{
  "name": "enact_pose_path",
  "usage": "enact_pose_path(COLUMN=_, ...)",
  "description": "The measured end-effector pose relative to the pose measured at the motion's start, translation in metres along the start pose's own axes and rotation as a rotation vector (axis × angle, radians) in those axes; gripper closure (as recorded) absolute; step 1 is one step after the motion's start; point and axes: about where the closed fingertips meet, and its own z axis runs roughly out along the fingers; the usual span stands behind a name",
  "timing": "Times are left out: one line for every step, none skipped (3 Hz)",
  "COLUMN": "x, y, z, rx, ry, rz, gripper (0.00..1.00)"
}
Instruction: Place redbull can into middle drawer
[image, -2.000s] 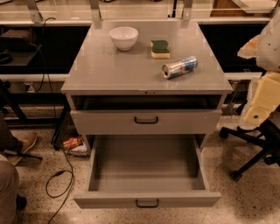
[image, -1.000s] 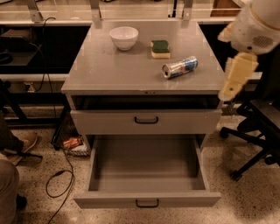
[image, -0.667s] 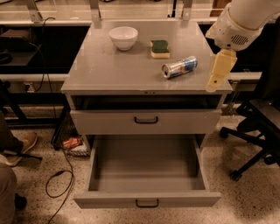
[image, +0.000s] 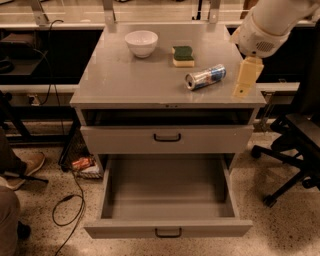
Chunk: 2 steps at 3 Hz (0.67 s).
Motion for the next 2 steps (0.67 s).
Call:
enact_pose_path(x=0.013, y=-0.043, z=0.04, rx=0.034, ry=0.016, rz=-0.044, gripper=0.0)
enact_pose_path(x=0.02, y=-0.068, z=0.065, rx=0.056, ry=0.02, rz=-0.046, gripper=0.0)
